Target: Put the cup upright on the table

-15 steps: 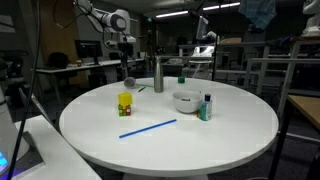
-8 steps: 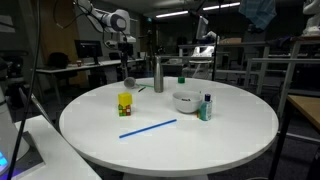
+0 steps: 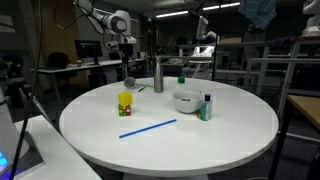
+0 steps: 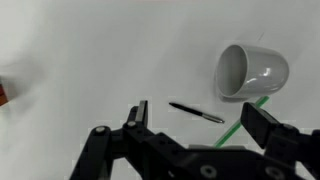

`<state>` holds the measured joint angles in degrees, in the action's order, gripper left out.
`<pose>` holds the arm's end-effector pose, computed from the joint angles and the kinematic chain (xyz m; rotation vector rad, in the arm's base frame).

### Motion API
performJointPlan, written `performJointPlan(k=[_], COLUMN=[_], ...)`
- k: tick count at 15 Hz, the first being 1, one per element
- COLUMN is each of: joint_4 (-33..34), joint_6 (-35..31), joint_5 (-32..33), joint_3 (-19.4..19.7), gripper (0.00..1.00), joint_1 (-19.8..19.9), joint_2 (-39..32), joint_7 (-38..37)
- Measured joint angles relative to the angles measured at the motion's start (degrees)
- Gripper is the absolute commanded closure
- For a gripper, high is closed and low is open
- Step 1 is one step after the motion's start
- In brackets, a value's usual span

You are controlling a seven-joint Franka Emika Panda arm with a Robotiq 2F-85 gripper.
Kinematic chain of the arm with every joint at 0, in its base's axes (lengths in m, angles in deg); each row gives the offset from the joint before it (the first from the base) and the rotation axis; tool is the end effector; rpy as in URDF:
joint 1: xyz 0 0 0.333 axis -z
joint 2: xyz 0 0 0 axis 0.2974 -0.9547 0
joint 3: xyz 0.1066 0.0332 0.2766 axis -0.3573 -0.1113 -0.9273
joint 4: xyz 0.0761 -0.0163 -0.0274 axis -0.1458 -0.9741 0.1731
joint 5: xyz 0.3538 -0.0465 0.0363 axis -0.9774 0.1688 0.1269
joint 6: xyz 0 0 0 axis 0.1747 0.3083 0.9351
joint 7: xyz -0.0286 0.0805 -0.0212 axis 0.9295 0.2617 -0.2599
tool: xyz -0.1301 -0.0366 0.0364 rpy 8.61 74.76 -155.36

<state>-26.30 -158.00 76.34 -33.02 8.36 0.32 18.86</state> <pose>0.6016 0.1544 0.3147 -2.7455 1.2155 -0.0473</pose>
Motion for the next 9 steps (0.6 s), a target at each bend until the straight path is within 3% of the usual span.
performJointPlan(k=[4,9], joint_4=[-1.0,-1.8], joint_6=[-12.3,-22.4], joint_5=[-11.1,-28.6], joint_3=[-0.7,-5.8], gripper=[0.0,0.0], joint_1=[0.8,4.4], joint_2=[-2.7,-6.5], joint_7=[6.2,20.3])
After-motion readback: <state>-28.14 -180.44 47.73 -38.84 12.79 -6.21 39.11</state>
